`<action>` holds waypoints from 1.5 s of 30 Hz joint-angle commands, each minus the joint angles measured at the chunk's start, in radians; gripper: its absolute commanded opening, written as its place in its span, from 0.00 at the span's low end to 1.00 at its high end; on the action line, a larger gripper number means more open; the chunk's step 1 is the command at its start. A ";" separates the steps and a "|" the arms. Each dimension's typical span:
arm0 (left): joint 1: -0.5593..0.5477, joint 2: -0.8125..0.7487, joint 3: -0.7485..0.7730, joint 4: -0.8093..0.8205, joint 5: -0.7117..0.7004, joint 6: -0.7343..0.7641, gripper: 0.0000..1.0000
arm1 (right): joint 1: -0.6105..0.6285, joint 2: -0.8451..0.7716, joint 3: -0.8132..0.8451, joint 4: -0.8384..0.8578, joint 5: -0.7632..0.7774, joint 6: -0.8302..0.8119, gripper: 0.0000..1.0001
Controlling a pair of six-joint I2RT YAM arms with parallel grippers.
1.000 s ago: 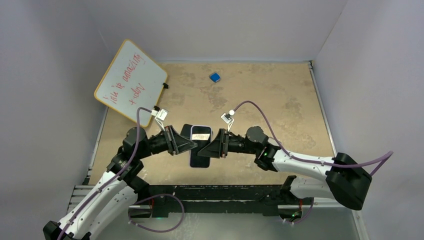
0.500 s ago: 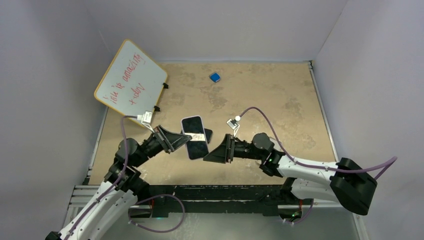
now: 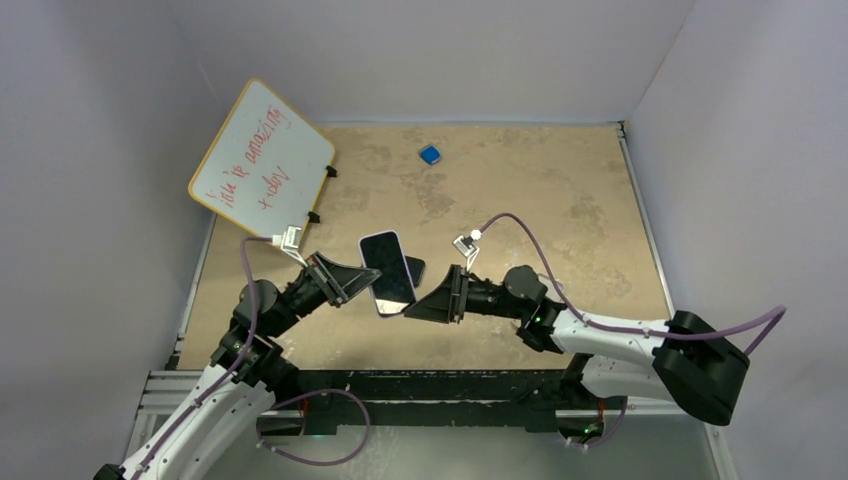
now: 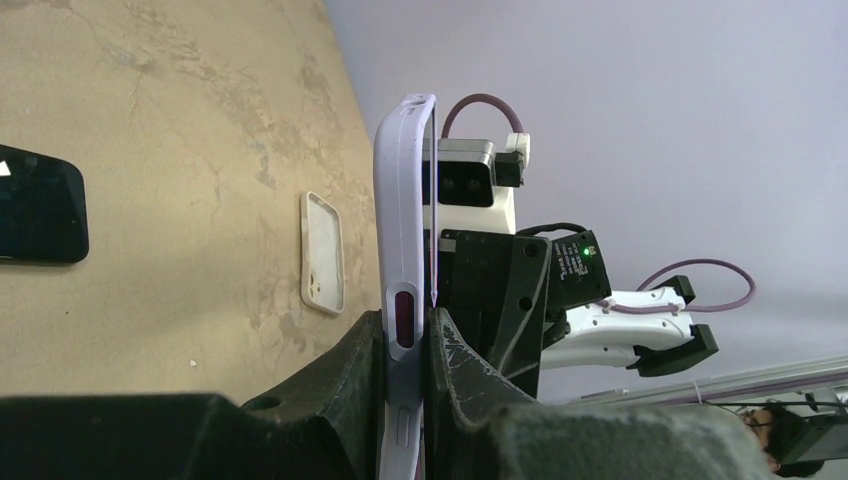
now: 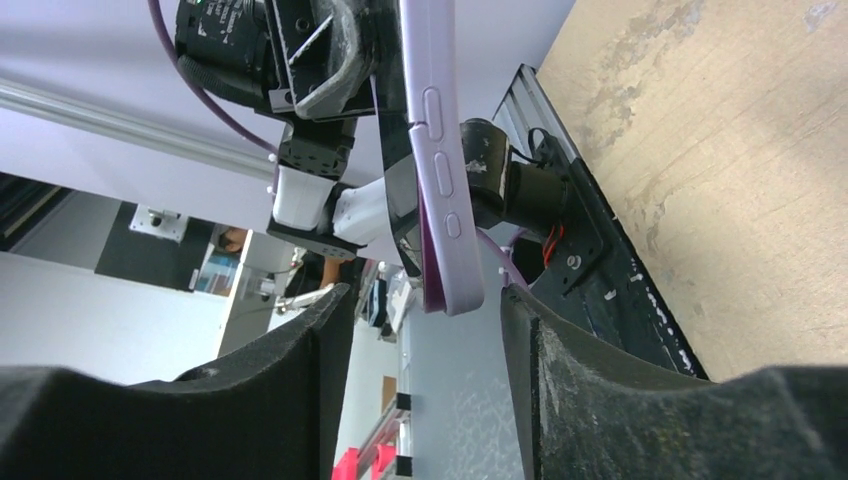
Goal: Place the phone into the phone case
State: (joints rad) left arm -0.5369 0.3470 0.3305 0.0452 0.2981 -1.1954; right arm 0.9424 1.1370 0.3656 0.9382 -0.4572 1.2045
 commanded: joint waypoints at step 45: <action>0.001 0.147 0.061 0.071 0.319 0.107 0.15 | -0.015 0.002 0.086 -0.060 0.142 0.012 0.00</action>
State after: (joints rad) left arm -0.5346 0.4847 0.3344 0.0944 0.5747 -1.1103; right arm 0.9367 1.1492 0.4492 0.8173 -0.3622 1.1851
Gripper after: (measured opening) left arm 0.181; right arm 0.131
